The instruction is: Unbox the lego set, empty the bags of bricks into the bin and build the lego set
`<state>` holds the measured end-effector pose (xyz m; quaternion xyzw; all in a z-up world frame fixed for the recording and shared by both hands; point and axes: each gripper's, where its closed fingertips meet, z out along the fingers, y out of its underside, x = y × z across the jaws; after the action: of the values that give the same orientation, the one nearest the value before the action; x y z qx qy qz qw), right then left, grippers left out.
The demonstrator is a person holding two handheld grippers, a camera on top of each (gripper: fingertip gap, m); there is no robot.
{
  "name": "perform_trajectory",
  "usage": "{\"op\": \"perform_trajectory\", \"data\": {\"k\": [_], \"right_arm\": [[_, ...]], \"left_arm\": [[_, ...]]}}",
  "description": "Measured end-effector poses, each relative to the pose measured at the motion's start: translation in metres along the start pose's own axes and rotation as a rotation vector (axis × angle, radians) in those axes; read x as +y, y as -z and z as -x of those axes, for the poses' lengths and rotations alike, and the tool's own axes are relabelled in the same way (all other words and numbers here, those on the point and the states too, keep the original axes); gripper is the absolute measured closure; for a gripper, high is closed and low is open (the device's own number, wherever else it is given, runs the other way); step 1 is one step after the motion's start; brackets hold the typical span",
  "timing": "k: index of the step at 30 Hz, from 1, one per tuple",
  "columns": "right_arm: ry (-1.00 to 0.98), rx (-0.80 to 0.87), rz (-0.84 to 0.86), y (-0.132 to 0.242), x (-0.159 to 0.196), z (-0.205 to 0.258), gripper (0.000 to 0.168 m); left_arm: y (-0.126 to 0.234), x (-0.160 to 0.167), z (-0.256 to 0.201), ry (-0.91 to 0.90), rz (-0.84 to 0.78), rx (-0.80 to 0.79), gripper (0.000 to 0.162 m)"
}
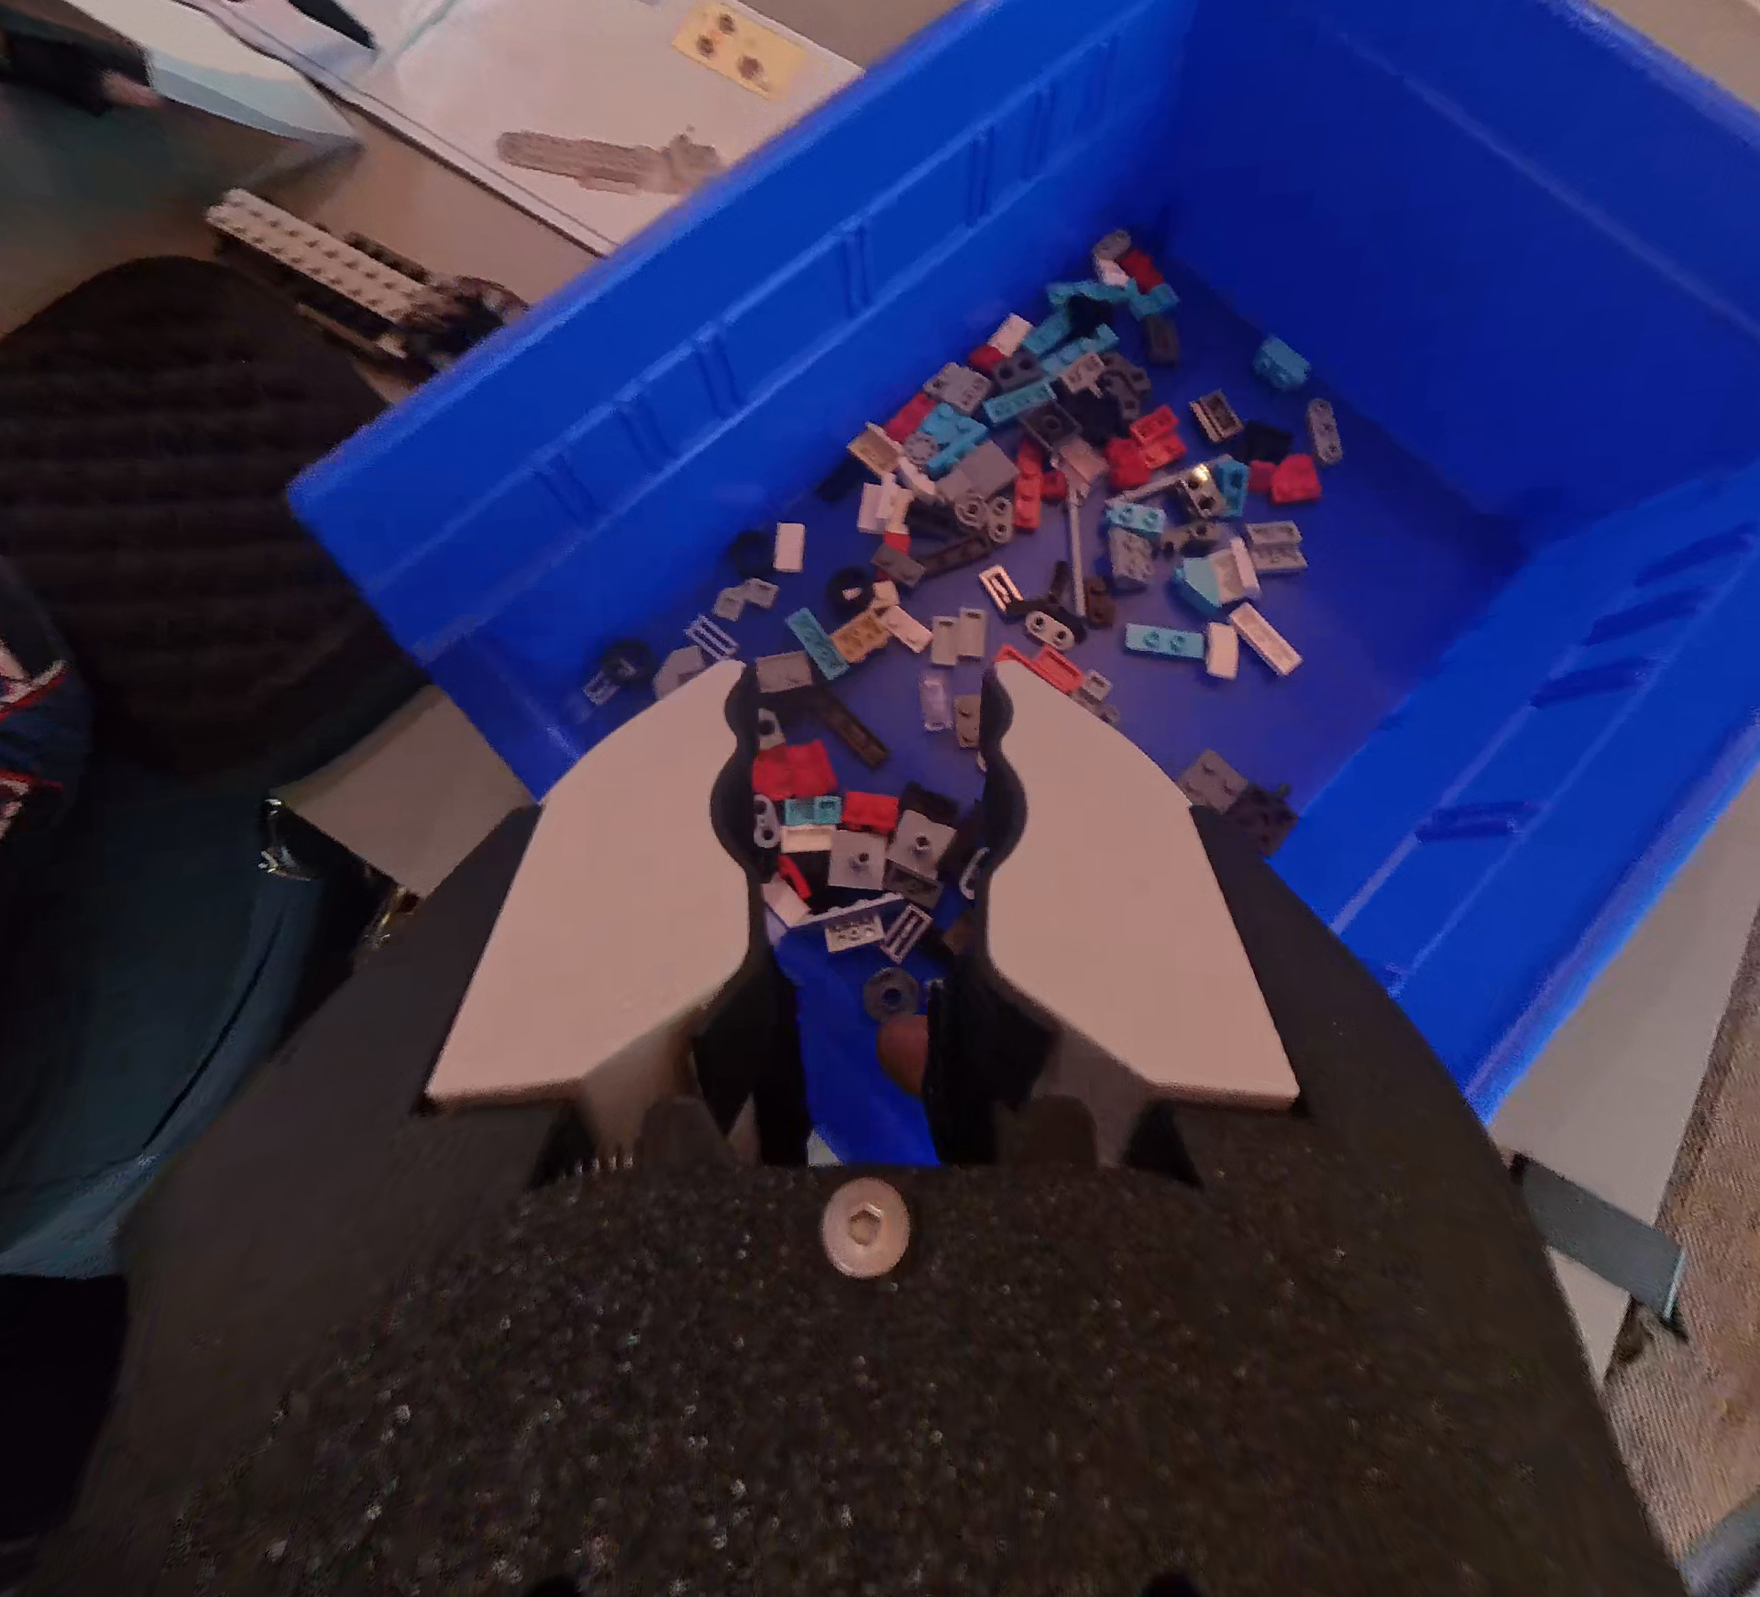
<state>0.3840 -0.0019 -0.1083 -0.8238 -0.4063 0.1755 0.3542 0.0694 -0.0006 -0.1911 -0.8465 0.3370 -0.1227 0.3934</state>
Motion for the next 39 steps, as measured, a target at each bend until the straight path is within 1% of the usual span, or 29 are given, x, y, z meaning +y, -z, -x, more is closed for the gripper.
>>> {"op": "perform_trajectory", "data": {"k": [1,3,5,7,8,9,10,12,15,20,23,28,32,33,35,39], "right_arm": [[0.01,-0.017,-0.013,0.001,-0.003,0.004,0.126],[0.028,-0.057,-0.021,0.001,-0.005,0.013,0.137],[0.073,-0.1,0.02,-0.001,0.0,0.022,0.138],[0.126,-0.095,0.057,-0.001,0.006,0.023,0.139],[0.137,-0.092,0.064,0.0,0.007,0.023,0.146],[0.14,-0.097,0.062,0.002,0.007,0.024,0.159],[0.133,-0.104,0.055,0.002,0.006,0.025,0.163],[0.103,-0.136,0.085,-0.002,0.009,0.03,0.165],[0.123,-0.247,0.261,-0.019,0.026,0.044,0.163],[0.397,-0.393,0.541,-0.038,0.046,0.046,0.157],[0.559,-0.475,0.654,-0.043,0.055,0.045,0.159],[0.692,-0.624,0.645,-0.05,0.056,0.053,0.16],[0.76,-0.665,0.694,-0.049,0.07,0.05,0.158],[0.768,-0.678,0.675,-0.048,0.07,0.052,0.16],[0.799,-0.66,0.644,-0.049,0.07,0.051,0.16],[0.753,-0.589,0.593,-0.049,0.067,0.049,0.162]], "left_arm": [[0.0,0.0,0.0,0.001,0.0,0.001,0.123],[0.0,0.0,0.0,0.003,0.001,0.003,0.123],[0.0,0.0,0.0,0.004,0.001,0.003,0.123],[0.0,0.0,0.0,0.0,0.0,0.0,0.123],[0.0,0.0,0.0,-0.002,0.0,-0.002,0.123],[0.0,0.0,0.0,-0.003,-0.001,-0.003,0.123],[0.0,0.0,0.0,-0.003,-0.001,-0.003,0.123],[0.0,0.0,0.0,0.0,0.0,-0.001,0.123],[0.0,0.0,0.0,0.006,0.002,0.005,0.123],[0.0,0.0,0.0,0.003,0.001,0.003,0.123],[0.0,0.0,0.0,0.004,0.001,0.003,0.123],[0.0,0.0,0.0,0.004,0.001,0.007,0.123],[0.0,0.0,-0.002,-0.003,0.0,0.017,0.123],[0.0,0.0,-0.002,-0.004,0.0,0.019,0.123],[0.0,0.0,-0.002,-0.002,0.001,0.023,0.123],[0.0,0.0,-0.002,-0.001,0.001,0.023,0.123]]}}
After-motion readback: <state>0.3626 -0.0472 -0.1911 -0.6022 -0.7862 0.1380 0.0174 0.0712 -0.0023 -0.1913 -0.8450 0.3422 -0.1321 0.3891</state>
